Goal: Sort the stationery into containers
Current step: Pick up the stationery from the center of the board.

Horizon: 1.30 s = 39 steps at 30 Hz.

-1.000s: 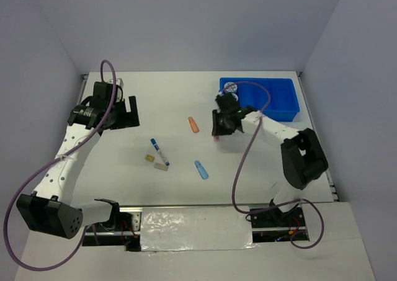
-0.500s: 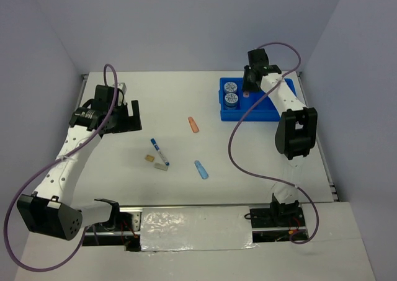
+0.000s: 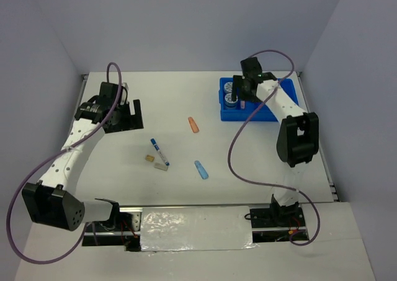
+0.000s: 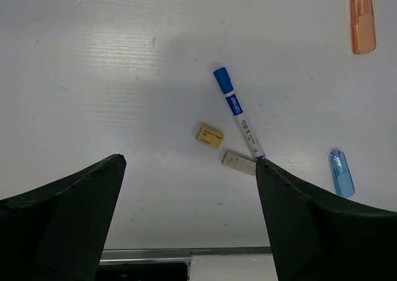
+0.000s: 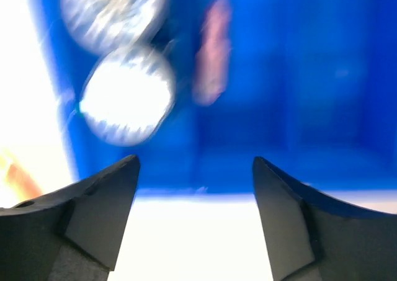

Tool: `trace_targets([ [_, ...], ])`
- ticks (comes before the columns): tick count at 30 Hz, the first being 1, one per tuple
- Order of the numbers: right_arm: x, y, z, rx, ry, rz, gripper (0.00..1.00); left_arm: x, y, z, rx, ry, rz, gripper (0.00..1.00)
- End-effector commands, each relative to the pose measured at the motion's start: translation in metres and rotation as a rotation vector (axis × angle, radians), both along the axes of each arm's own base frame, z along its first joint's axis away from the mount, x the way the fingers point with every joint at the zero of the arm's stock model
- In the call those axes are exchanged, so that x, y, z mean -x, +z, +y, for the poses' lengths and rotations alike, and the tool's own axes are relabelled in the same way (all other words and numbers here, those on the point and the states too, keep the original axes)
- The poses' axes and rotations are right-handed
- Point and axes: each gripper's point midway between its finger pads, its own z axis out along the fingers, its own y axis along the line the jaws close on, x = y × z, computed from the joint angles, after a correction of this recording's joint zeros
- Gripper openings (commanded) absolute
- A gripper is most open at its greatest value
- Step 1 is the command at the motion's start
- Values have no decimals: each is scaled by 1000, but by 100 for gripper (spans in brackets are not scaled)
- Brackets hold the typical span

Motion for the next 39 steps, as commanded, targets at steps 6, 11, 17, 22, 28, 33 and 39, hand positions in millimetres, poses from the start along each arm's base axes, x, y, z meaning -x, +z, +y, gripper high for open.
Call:
trace_targets([
  [6, 169, -19, 159, -74, 465, 56, 63, -34, 26, 4, 25, 149, -51, 99],
  [11, 226, -64, 189, -59, 526, 168, 58, -47, 28, 0, 40, 162, -48, 99],
  [17, 251, -87, 201, 6, 573, 231, 56, -51, 22, 0, 29, 156, -21, 99],
  [22, 268, -101, 210, 1, 593, 270, 56, -48, 11, -3, 36, 140, 7, 99],
  [28, 284, -126, 208, 33, 595, 326, 53, -47, 2, -6, 47, 146, 28, 99],
  [33, 282, -134, 194, 75, 538, 300, 30, -54, -3, -18, 62, 152, 34, 99],
  [39, 225, -52, 177, -155, 370, 82, 21, -82, -14, -85, 103, 113, 44, 99],
])
